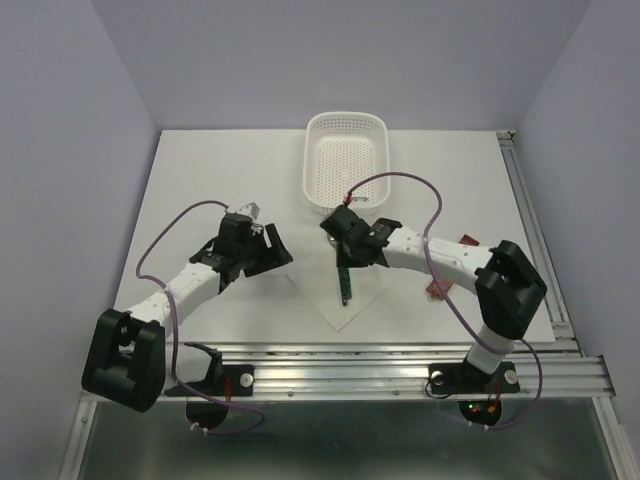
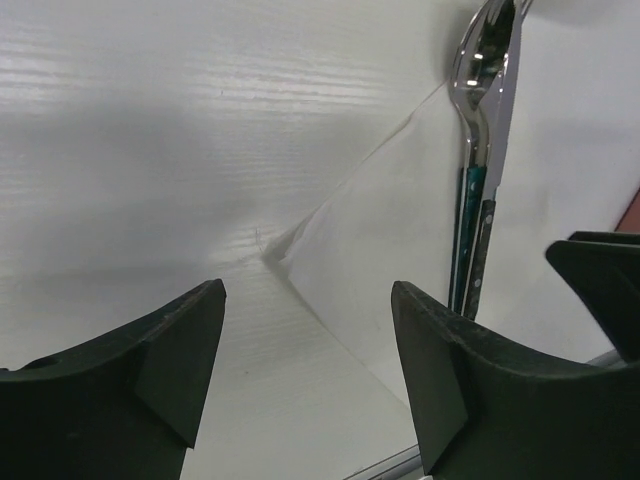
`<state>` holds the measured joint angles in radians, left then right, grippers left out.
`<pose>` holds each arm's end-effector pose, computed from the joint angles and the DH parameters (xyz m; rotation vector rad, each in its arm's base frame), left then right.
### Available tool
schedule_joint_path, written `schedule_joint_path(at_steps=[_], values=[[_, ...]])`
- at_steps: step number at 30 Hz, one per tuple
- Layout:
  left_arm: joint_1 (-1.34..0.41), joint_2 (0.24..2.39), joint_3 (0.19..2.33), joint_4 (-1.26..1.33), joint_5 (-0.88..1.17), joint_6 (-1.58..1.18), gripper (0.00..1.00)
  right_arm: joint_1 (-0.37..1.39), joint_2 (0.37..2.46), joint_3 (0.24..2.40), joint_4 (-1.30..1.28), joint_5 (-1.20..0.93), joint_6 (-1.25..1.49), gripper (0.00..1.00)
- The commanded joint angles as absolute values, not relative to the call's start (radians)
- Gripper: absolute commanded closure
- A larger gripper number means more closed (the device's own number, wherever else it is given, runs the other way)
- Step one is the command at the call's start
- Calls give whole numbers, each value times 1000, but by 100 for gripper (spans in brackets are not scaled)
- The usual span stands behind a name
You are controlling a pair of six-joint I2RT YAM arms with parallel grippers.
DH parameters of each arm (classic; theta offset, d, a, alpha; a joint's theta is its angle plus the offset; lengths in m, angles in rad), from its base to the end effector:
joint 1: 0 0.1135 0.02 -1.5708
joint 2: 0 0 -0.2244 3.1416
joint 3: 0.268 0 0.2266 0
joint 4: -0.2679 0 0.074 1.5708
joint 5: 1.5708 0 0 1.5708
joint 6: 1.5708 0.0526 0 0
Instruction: Place the utensils on the paper napkin and roll it up
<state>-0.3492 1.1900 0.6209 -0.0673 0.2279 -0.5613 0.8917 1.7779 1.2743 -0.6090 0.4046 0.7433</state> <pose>0.2344 -0.0980 0.1802 -0.1109 2.2907 -0.7432 0.2301 0.2520 0.1705 -0.0671 2.5408 0.0757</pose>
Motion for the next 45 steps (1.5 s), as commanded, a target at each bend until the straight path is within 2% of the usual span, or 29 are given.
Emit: schedule_joint_path(at_steps=[1,9,16,22,26,30,34,38,42,45], values=[[-364,1212,594,-12,207,-572,22,896,1622,1218,-641,405,798,65],[-402,1308,574,60,189,-581,24,807,1510,1017,-600,360,868,64],[-423,1370,580,87,184,-584,24,764,1416,920,-575,373,1005,59],[-433,1390,584,92,190,-581,25,762,1414,898,-604,385,1104,44],[-440,1391,578,124,219,-589,31,764,1390,829,-537,342,1181,34],[-448,1393,581,127,229,-591,43,764,1388,799,-500,324,1218,32],[-448,1378,604,88,192,-584,43,776,1397,825,-391,201,952,33],[-446,1277,650,-26,83,-577,36,801,1348,859,-375,145,633,30],[-446,1165,690,-81,8,-589,29,859,1292,848,-325,100,528,30],[-448,1117,706,-103,43,-595,29,990,1314,850,-324,162,480,30]])
